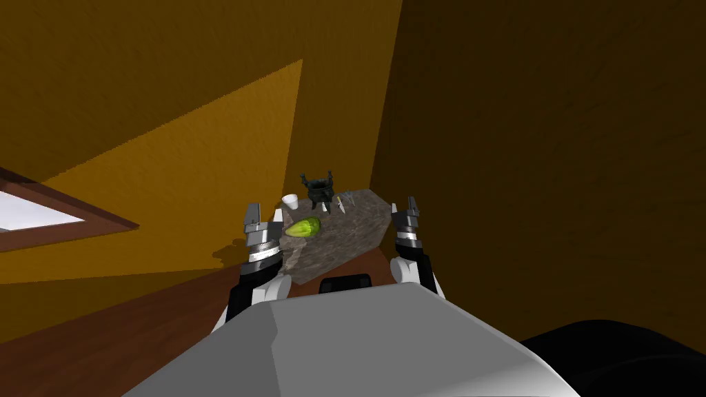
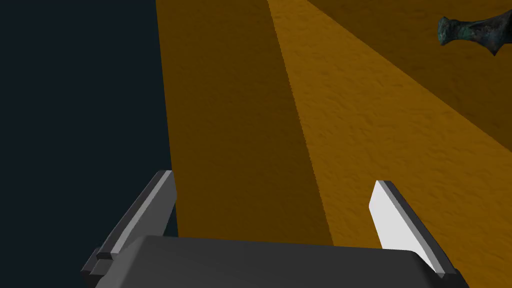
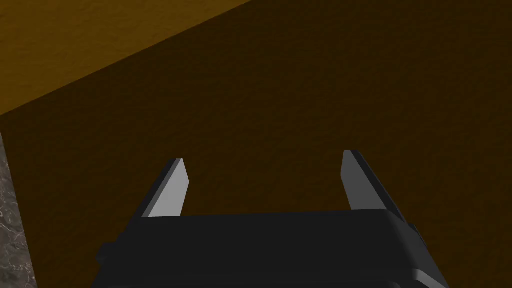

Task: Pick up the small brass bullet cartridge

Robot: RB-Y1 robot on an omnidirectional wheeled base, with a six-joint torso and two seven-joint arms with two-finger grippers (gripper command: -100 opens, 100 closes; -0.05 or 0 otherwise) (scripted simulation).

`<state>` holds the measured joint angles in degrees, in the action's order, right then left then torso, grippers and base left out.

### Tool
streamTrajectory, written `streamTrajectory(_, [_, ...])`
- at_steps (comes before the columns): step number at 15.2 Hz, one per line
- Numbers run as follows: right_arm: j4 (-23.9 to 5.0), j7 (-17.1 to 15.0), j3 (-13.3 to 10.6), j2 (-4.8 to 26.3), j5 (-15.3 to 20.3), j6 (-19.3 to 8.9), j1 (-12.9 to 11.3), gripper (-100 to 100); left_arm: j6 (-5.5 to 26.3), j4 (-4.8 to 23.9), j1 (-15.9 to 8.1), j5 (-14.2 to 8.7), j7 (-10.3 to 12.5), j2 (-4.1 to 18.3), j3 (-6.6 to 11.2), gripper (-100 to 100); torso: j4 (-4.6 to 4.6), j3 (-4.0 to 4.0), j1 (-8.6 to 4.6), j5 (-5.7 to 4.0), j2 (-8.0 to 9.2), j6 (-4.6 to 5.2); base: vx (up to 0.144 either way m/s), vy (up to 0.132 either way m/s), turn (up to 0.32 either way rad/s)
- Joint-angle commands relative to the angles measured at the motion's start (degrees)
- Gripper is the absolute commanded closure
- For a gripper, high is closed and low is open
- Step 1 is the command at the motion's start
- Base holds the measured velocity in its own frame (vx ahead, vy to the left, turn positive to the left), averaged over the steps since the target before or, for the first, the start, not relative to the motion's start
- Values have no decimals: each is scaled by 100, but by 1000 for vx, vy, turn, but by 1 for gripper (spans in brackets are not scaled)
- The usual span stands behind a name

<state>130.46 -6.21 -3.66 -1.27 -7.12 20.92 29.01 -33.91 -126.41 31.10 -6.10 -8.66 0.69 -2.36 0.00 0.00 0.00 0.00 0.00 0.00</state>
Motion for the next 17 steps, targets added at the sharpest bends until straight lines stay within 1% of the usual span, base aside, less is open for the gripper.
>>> streamTrajectory(1, [0, 0, 0, 0, 0, 0, 0, 0, 65, -6, -31, -9, 32, 164, 27, -100, 0, 0, 0, 0, 0, 0, -6, -3, -62])
streamTrajectory(3, [0, 0, 0, 0, 0, 0, -1, 0, 225, -15, -106, -33, 108, 406, 91, -100, 1, 2, -1, 0, 4, 3, -23, -10, -164])
streamTrajectory(5, [0, 0, -1, 0, 0, 0, -1, 0, 478, -20, -219, -72, 225, 647, 186, -100, 2, 7, -3, -1, 12, 4, -42, -19, -211])
streamTrajectory(6, [0, 0, -1, 0, 0, 0, -1, 0, 478, -20, -219, -72, 225, 647, 186, -100, 3, 8, -5, -1, 15, 4, -42, -21, -133])
streamTrajectory(8, [0, 0, -1, 0, 0, 0, -1, 0, 783, -13, -366, -131, 379, 882, 306, -100, 4, 10, -7, -2, 17, 3, -46, -26, -218])
streamTrajectory(9, [0, 0, -1, 0, 0, 0, -2, 0, 825, -13, -366, -131, 379, 882, 306, -100, 4, 11, -9, -2, 19, 6, -47, -24, -199])
streamTrajectory(10, [0, 0, -1, 0, 0, 0, -1, 0, 996, -2, -449, -168, 469, 998, 372, -100, 4, 11, -9, -2, 20, 3, -37, -28, -168])
streamTrajectory(11, [0, 0, -1, 0, 0, 0, -1, 0, 1033, -2, -449, -168, 469, 998, 372, -100, 4, 10, -9, -2, 18, 3, -30, -25, -123])
streamTrajectory(12, [0, 0, 0, 0, 0, 0, -1, 0, 1197, 15, -537, -210, 567, 1116, 442, -100, 4, 9, -9, -2, 16, 2, -29, -28, -186])
streamTrajectory(13, [0, 0, -1, 0, 0, 0, -1, 0, 1265, 15, -537, -210, 567, 1116, 442, -100, 3, 8, -9, -2, 14, 4, -26, -25, -158])
streamTrajectory(14, [0, 0, -1, 0, 0, 0, -1, 0, 1422, 40, -630, -258, 672, 1235, 514, -100, 3, 7, -8, -2, 13, 2, -29, -29, -185])
streamTrajectory(15, [0, 0, -1, 0, 0, 0, -1, 0, 1519, 40, -630, -258, 672, 1235, 514, -100, 3, 7, -9, -2, 13, 4, -26, -28, -171])
streamTrajectory(16, [0, 0, -1, 0, 0, 0, -1, 0, 1519, 40, -630, -258, 672, 1235, 514, -100, 3, 7, -9, -2, 12, 3, -16, -18, -59])
streamTrajectory(17, [0, 0, 0, 0, 0, 0, 0, 0, 1717, 74, -727, -312, 783, 1355, 588, -100, 2, 6, -7, -2, 10, 0, -15, -25, -148])
